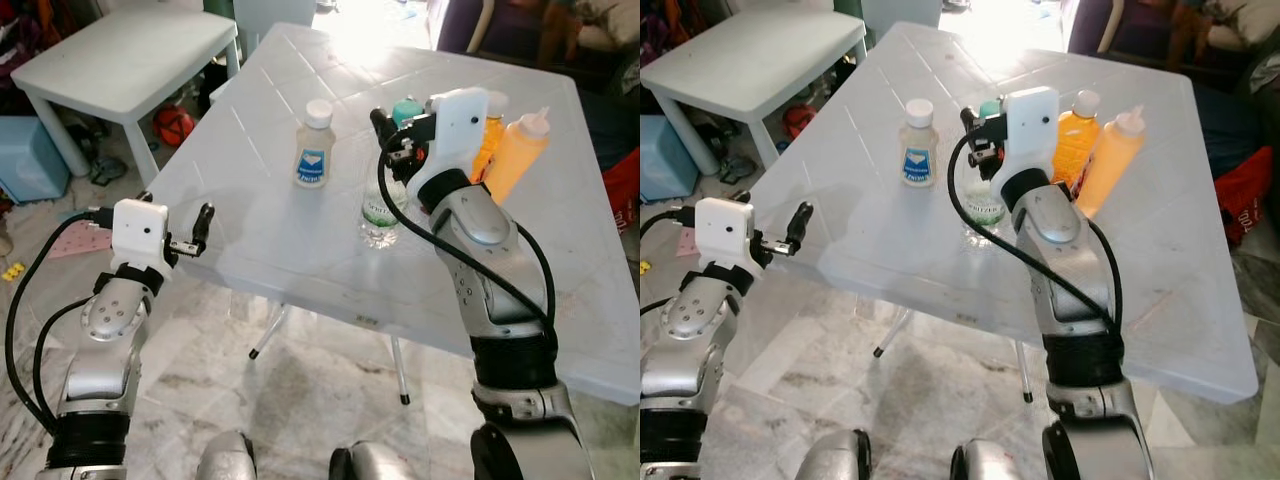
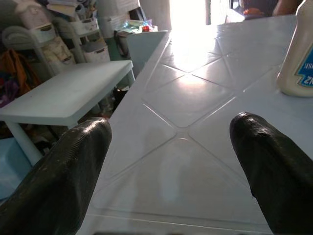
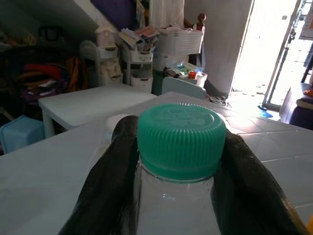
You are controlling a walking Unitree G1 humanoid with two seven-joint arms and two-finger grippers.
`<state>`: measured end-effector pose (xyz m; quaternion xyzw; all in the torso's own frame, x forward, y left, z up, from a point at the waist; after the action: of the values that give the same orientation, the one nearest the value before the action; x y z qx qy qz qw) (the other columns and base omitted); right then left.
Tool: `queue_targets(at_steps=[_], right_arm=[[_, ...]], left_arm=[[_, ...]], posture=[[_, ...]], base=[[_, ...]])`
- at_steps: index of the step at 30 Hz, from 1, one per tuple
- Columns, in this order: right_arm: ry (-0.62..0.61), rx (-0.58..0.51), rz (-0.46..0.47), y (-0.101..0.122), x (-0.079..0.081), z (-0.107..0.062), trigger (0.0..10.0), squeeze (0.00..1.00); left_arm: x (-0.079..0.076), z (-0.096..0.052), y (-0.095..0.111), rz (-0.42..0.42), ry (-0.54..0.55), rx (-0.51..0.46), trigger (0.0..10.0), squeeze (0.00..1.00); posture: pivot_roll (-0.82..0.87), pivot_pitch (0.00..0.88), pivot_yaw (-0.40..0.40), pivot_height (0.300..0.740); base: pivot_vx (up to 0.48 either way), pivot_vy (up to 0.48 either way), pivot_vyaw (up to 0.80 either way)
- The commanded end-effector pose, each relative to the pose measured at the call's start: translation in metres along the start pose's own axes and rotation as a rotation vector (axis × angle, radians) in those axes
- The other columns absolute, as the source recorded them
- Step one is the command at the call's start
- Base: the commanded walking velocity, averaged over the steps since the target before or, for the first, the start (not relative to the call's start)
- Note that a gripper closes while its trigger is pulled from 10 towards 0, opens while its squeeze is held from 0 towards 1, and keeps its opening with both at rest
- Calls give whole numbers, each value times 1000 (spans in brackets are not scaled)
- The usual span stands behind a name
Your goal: Restocking fridge
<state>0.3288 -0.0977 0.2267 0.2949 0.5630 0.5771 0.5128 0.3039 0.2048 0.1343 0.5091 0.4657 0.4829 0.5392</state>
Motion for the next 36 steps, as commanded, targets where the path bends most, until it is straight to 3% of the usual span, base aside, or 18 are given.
queue_targets(at_steps=[1, 2, 3, 7, 11, 16, 27, 36], right_arm=[[70, 108, 48, -24, 16, -7, 7098, 0], [68, 97, 53, -22, 18, -10, 9882, 0], [65, 90, 46, -22, 18, -13, 10000, 0], [49, 77, 50, -20, 16, -21, 10000, 0], [32, 140, 89, -31, 15, -41, 10000, 0], [112, 185, 122, -36, 21, -56, 10000, 0], [30, 131, 122, -36, 11, -57, 10000, 0], [4, 133, 114, -41, 9, -57, 10000, 0]], left_arm=[[0, 3, 1, 4, 15, -1, 10000, 0], [-1, 5, 1, 2, 17, -1, 10000, 0], [-3, 5, 2, 2, 16, -3, 10000, 0], [-7, 4, 6, 0, 10, -15, 10000, 0], [-5, 0, 1, -7, 18, -6, 10000, 0], [-6, -2, -6, -20, 28, 14, 10000, 0], [-12, 1, -16, -57, 57, 39, 10000, 0], [-11, 4, -17, -60, 61, 38, 10000, 0]], posture=[[58, 51, -62, 740], [56, 52, -59, 740], [54, 55, -59, 740], [46, 69, -66, 740], [31, 73, -74, 740], [13, 61, -81, 740], [1, 3, -86, 740], [-1, 0, -86, 740]], base=[[0, 0, 0], [0, 0, 0], [0, 0, 0], [0, 0, 0], [0, 0, 0], [0, 0, 0], [0, 0, 0], [-295, 0, 0]])
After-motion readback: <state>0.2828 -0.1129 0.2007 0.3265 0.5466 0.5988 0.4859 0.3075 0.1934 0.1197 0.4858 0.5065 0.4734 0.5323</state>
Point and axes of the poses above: a point about 5 cm out from each wrist's last joint towards the gripper, its own z axis pointing out of the wrist towards the gripper, its own y axis along the axis of the wrist's last joint, x = y × z, the point moved 1 cm from there along z, pointing out of the wrist towards the gripper, and after that the axes turned 12 degrees about -z, right-handed, at the moved point
